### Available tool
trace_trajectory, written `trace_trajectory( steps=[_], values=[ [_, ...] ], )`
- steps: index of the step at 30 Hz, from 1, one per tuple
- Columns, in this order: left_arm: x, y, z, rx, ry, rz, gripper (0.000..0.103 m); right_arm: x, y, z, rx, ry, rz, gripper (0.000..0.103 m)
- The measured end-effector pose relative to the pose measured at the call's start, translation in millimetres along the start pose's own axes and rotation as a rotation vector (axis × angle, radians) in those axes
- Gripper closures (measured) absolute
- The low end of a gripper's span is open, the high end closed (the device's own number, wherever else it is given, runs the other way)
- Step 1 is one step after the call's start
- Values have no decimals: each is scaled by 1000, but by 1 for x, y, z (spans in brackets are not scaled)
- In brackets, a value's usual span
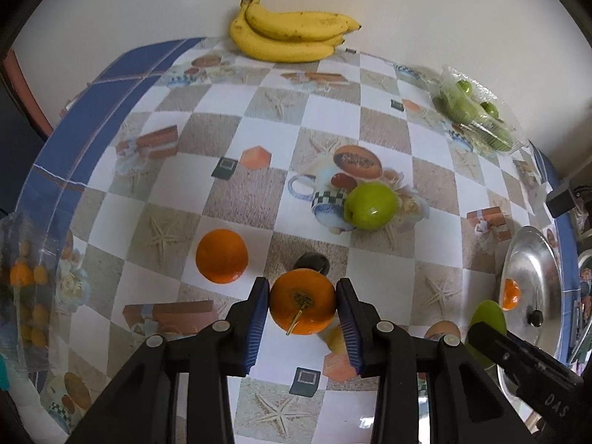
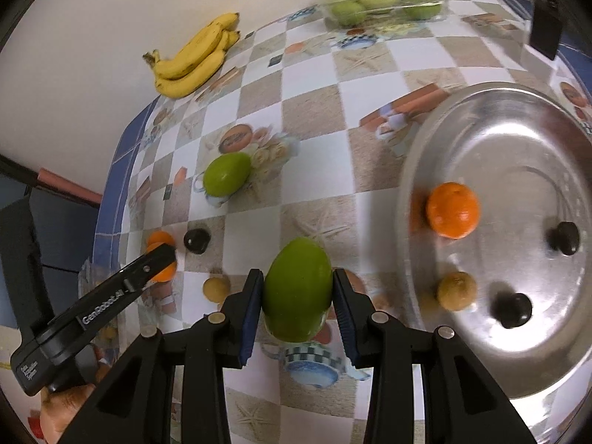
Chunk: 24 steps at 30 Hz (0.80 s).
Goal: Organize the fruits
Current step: 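Carry the mango in the right tool over the steel tray while the left carries the tangerine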
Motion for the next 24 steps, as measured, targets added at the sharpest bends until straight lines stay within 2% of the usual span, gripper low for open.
trace_trajectory(
  steps=[11,24],
  values=[
    [-7,16,-22,4,-33,-53,63,-18,26,-40,17,-93,-66,64],
    [-2,29,-91,94,-132,-73,63,-32,63,-105,71,-222,-151,64]
  ],
)
Point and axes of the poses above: each gripper's, at about its wrist camera, not at the fingertips, and y roughly against the way its jaws point, z to its left, x to its underside, the point moved 9 cm from there along -y, roughly the way its jaws point, and after that the axes turned 7 degrees about -z, right-handed, at the moved point
